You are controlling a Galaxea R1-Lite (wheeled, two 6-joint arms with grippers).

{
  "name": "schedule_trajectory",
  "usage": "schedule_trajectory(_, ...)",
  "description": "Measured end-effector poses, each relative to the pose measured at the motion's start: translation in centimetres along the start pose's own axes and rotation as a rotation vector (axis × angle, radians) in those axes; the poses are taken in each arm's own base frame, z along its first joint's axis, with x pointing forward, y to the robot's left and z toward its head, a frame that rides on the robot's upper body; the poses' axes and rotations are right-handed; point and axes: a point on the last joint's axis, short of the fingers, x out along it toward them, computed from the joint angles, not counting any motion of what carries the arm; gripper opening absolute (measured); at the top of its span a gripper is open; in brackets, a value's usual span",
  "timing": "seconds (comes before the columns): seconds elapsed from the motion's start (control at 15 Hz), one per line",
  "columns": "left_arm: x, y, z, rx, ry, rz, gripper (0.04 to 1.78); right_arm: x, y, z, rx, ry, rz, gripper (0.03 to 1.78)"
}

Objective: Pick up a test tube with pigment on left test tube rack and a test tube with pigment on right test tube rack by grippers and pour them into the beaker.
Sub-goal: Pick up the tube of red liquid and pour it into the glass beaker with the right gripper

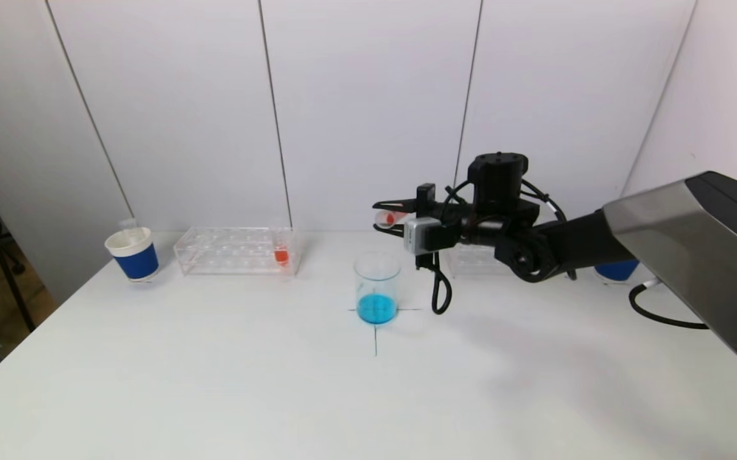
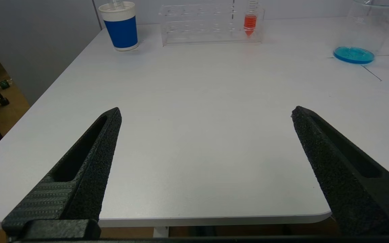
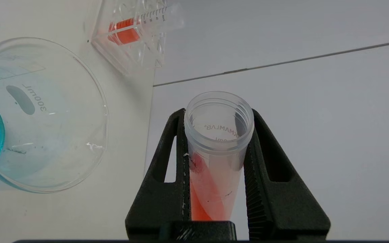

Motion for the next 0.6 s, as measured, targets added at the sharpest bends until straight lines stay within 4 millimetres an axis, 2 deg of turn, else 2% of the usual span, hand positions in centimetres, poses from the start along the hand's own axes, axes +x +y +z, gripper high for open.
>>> schedule_trajectory(0.6,0.0,0.0,0.0,0.0,0.0,0.0,1.76,-0.21,-0.4,0.19,-0.126,0.008,0.069,0.51)
